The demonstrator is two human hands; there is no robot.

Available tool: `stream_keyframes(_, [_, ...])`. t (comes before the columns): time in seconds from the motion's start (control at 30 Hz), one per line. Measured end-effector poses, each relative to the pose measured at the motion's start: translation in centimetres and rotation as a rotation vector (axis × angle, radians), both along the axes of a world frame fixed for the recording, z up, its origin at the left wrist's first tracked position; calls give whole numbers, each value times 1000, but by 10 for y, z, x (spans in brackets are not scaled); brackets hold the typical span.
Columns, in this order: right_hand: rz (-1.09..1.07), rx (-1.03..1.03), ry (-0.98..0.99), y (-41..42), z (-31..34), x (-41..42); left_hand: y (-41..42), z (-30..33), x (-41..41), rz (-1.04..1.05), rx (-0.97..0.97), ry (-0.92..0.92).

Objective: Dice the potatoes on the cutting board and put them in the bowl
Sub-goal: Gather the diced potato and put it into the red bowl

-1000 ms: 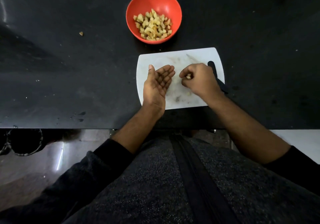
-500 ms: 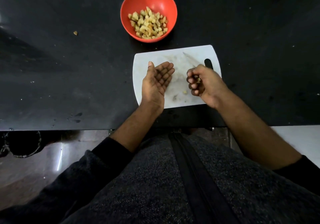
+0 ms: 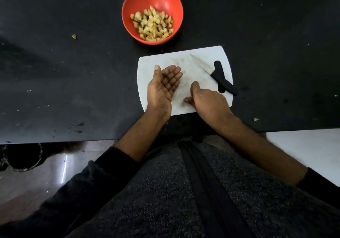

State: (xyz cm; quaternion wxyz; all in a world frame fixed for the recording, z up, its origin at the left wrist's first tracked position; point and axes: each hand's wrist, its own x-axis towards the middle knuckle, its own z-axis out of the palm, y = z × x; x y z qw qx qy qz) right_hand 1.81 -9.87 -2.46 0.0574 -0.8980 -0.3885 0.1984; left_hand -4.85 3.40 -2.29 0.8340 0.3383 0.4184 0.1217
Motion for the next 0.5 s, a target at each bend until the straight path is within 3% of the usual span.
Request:
stream_keyframes(0.13, [45,-31,32,11,3,0,3,0,-1,14,-10,1])
stream_keyframes(0.3, [-116,73,163,21,2,14,11,2,-2,57,-39,-12])
stream_keyframes(0.37, [-305,189,419,26,7,21,14,3,-3,74,-61,-21])
stream_keyframes(0.5, [-838,557,1148,39,30,26,16,8,-3,75,-72,-50])
